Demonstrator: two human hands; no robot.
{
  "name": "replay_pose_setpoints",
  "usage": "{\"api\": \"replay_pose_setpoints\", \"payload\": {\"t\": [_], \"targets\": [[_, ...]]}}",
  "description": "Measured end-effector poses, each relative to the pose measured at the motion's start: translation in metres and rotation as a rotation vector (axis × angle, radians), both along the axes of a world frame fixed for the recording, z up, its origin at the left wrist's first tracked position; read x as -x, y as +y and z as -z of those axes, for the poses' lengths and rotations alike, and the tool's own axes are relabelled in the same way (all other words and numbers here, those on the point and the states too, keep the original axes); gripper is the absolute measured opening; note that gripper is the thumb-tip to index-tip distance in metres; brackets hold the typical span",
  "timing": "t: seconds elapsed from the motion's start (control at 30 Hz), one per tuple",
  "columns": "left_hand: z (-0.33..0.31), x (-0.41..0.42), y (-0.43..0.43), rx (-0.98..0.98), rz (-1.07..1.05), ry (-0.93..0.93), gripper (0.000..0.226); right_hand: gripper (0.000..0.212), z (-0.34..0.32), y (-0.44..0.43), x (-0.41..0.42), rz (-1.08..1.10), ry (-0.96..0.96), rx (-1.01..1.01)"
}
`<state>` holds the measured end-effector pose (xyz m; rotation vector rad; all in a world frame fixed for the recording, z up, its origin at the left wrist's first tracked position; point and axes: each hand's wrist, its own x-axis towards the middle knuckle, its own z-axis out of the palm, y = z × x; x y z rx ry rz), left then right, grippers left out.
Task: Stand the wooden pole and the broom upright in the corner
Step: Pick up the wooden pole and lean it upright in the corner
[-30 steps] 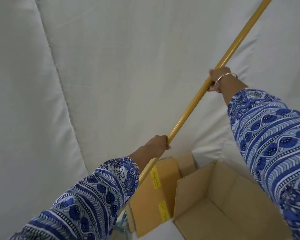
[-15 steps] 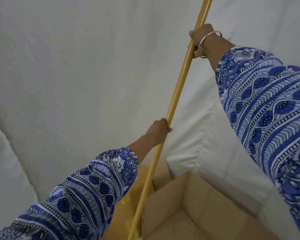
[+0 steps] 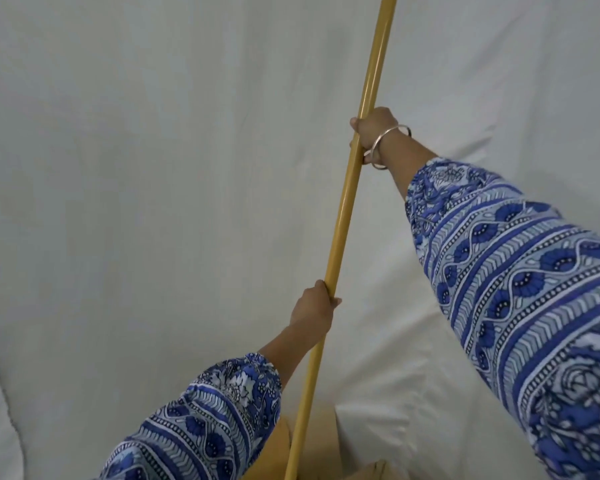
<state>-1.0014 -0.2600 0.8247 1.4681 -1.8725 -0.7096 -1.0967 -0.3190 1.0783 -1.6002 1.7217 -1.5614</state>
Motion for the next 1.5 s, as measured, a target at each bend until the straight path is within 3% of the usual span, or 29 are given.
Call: {"api": "replay_pose_setpoints", "payload": {"t": [0.37, 0.57, 1.0, 1.1, 1.27, 1.5], "targets": [[-0.01, 0.06, -0.044, 0.022, -0.207, 0.009, 0.026, 0.047, -0.007, -0.055, 0.039, -0.187, -0.01, 0.052], [0.0, 0.066, -0.058, 0.045, -0.266, 0.036, 0.018, 0.043, 0.001, -0.062, 0.038, -0.22, -0.011, 0.084], [0.057, 0.056, -0.077, -0.013, -0.357, 0.052, 0.013, 0.03, 0.069, -0.092, 0.024, -0.331, 0.005, 0.043], [0.072, 0.051, -0.079, -0.043, -0.373, 0.084, 0.014, 0.035, 0.085, -0.096, 0.015, -0.357, 0.016, 0.022], [0.105, 0.041, -0.085, -0.097, -0.399, 0.129, 0.012, 0.014, 0.12, -0.104, 0.001, -0.414, 0.03, -0.012], [0.121, 0.037, -0.091, -0.114, -0.387, 0.149, 0.015, 0.013, 0.137, -0.11, -0.004, -0.409, 0.037, -0.009]]}}
